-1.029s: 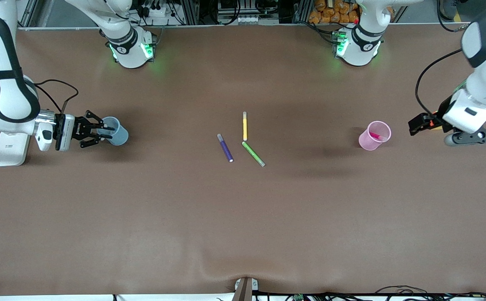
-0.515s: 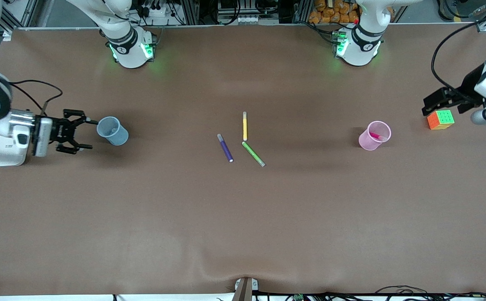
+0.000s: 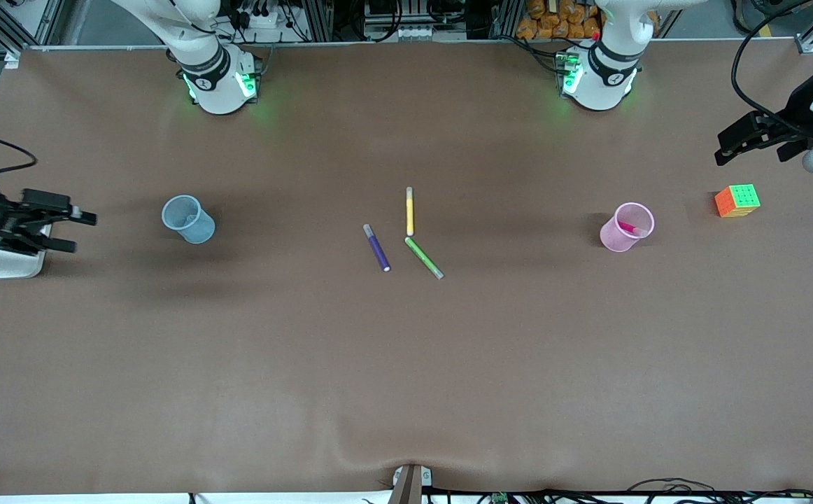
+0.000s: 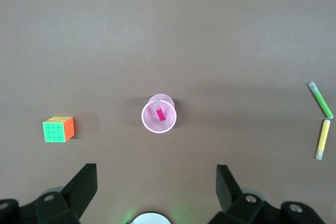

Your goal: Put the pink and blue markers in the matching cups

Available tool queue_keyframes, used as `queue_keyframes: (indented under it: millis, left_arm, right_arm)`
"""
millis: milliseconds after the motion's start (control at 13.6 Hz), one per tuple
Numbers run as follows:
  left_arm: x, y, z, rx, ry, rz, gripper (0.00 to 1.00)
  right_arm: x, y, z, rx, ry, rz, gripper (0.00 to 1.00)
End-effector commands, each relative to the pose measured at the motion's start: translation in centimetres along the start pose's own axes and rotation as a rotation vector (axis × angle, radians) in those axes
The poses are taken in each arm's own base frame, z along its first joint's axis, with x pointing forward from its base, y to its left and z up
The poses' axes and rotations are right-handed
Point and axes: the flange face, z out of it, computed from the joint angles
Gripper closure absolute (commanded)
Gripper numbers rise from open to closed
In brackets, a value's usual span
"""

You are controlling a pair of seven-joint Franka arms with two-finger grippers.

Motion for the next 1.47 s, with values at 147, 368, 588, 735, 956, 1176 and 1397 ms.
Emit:
queue_keyframes:
  millis: [147, 368, 588, 735, 956, 1176, 1397]
  left_arm:
    - [-0.9, -0.1, -0.5, 0.0, -0.02, -0.01, 0.0]
    - [-1.6, -0.3, -0.1, 0.003, -0.04, -0.014, 0.0]
    - [-1.5, -0.1, -0.5, 0.002, -0.025, -0.011, 0.0]
    - [-1.3, 0.1, -0.1, 0.006, -0.032, -0.009, 0.0]
    - [-0.9, 0.4, -0.1, 0.001, -0.022, -0.004, 0.0]
    - [-1.2, 1.0, 0.0, 0.007, -0.028, 0.007, 0.0]
    - [0.0, 0.6, 0.4, 0.023, -0.028, 0.005, 0.0]
  right_arm:
    - [3.5, -11.0, -3.9, -0.315, -0.088, 0.274, 0.0]
    - [4.0, -14.4, -5.5, -0.514, -0.069, 0.29, 0.0]
    - [2.6, -14.9, -7.3, -0.501, -0.065, 0.27, 0.0]
    - [2.6, -15.2, -7.7, -0.53, -0.06, 0.286, 0.0]
    - [0.9, -16.8, -9.4, -0.529, -0.048, 0.269, 0.0]
    - [-0.1, -17.4, -9.4, -0.542, -0.037, 0.24, 0.0]
    - [-2.5, -16.6, -8.3, -0.537, -0.029, 0.254, 0.0]
